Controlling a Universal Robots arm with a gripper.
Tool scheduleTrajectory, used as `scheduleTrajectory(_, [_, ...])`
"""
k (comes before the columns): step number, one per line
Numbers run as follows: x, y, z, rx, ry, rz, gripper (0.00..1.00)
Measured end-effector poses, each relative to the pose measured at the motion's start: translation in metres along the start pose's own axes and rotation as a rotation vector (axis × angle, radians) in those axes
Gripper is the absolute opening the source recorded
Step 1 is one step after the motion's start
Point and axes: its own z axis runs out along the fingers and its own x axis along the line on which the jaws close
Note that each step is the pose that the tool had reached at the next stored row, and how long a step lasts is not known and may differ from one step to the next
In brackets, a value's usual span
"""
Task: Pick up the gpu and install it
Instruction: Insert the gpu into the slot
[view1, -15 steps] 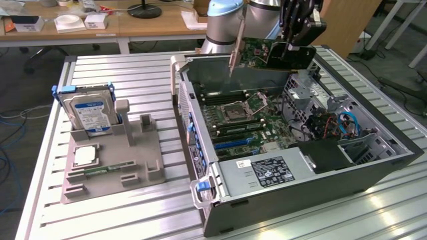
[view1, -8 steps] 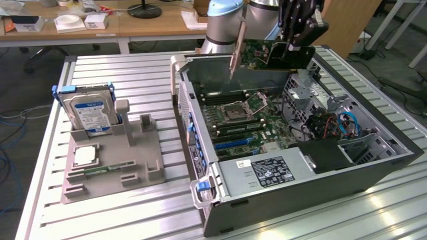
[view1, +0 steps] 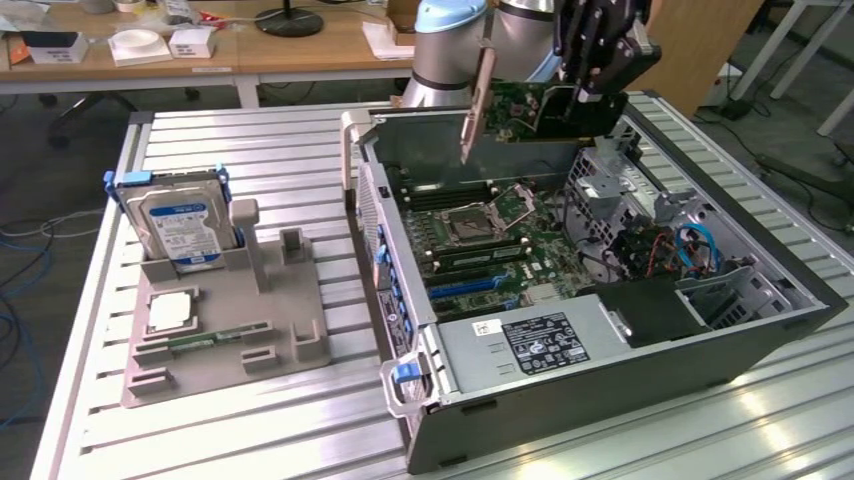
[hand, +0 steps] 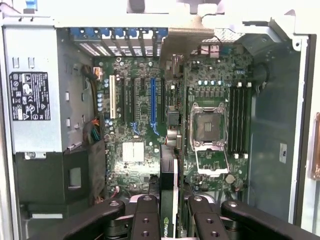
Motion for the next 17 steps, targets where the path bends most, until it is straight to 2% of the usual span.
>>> scheduleTrajectory(11, [0.0001,-0.0001,0.0008,-0.0017,-0.0031,-0.086,0.27])
scheduleTrajectory(17, [0.0003,-0.0002,0.0011,-0.0022,-0.0024,-0.107,0.27])
